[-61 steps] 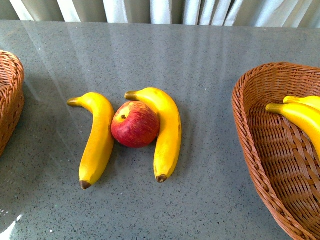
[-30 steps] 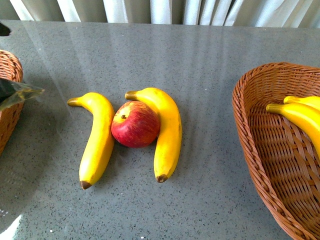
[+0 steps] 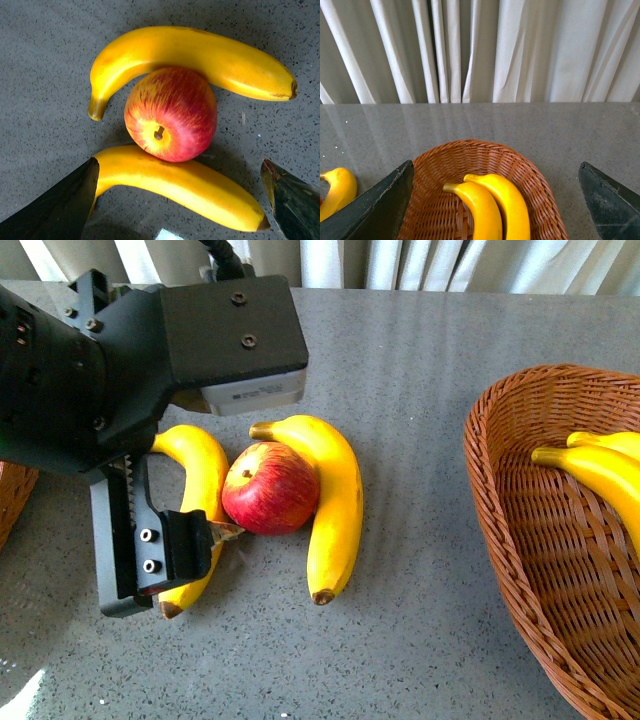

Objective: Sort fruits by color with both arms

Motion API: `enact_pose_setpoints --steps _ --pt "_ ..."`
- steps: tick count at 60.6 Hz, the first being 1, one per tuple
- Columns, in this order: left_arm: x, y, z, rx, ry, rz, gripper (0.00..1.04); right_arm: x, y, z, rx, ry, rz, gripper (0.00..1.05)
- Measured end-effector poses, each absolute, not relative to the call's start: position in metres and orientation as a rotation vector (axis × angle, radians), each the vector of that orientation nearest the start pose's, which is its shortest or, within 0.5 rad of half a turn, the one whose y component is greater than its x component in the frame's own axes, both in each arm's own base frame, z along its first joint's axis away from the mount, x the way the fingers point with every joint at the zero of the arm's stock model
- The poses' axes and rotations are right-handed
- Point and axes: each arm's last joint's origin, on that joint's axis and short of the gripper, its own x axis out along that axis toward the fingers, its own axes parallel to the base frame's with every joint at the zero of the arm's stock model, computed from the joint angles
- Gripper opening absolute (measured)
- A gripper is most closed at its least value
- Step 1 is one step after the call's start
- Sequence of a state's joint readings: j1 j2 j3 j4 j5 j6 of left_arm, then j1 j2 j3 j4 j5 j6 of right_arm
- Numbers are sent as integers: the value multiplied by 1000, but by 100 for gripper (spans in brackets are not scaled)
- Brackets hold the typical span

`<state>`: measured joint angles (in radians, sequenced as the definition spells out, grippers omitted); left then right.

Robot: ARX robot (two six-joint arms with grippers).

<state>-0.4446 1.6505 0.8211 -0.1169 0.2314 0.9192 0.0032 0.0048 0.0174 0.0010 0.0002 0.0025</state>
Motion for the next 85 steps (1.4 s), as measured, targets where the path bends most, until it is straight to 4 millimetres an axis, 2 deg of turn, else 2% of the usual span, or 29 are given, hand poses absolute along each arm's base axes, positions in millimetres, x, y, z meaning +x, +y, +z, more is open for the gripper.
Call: enact_pose_setpoints --steps 42,85 --pt "293 -167 126 1015 617 -1074 96 97 0 169 3 -14 3 96" --pt "309 -178 111 1036 635 -1096 96 97 0 169 3 -14 3 96"
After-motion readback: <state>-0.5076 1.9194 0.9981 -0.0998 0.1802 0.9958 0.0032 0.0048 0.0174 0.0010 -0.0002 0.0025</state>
